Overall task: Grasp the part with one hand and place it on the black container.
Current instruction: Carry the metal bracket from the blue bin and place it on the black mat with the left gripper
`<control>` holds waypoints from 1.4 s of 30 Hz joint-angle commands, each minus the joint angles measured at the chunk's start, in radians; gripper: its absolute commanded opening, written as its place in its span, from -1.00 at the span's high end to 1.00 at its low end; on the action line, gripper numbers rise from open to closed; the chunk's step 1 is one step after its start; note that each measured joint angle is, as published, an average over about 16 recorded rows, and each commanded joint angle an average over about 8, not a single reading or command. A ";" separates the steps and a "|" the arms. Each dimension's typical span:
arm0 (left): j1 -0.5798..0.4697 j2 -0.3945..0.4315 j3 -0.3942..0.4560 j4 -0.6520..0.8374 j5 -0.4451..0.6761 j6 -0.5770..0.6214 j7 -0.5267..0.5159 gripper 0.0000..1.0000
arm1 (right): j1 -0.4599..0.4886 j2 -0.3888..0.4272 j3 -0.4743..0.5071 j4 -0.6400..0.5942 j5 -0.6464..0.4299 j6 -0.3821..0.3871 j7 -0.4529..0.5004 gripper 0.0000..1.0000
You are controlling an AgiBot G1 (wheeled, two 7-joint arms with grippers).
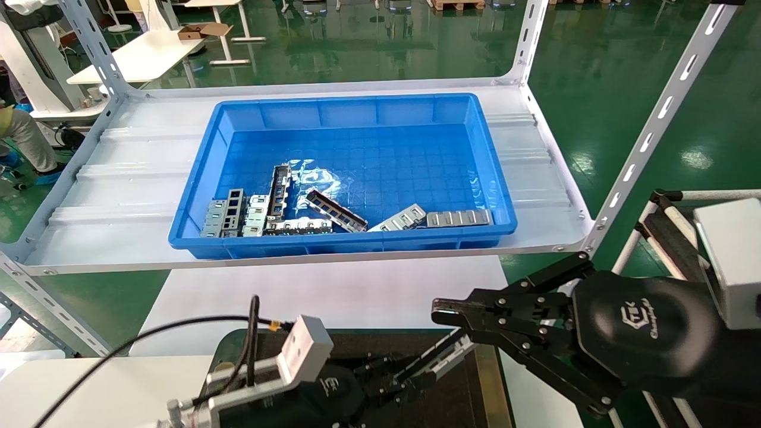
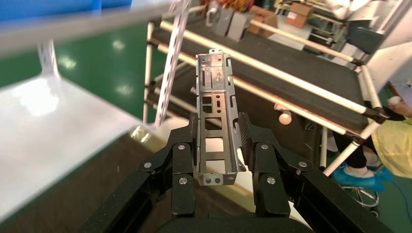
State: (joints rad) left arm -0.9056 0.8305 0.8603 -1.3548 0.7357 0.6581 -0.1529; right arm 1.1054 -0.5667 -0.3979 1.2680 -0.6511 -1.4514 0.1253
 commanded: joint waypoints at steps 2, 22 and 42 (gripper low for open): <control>0.043 0.014 0.010 -0.001 0.002 -0.054 -0.004 1.00 | 0.000 0.000 0.000 0.000 0.000 0.000 0.000 1.00; 0.243 0.238 0.065 0.016 0.032 -0.610 -0.033 1.00 | 0.000 0.000 0.000 0.000 0.000 0.000 0.000 1.00; 0.277 0.443 0.028 0.105 0.049 -0.873 -0.051 1.00 | 0.000 0.000 0.000 0.000 0.000 0.000 0.000 1.00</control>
State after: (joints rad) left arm -0.6275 1.2718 0.8868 -1.2497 0.7870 -0.2124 -0.2055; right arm 1.1055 -0.5666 -0.3981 1.2680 -0.6509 -1.4513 0.1252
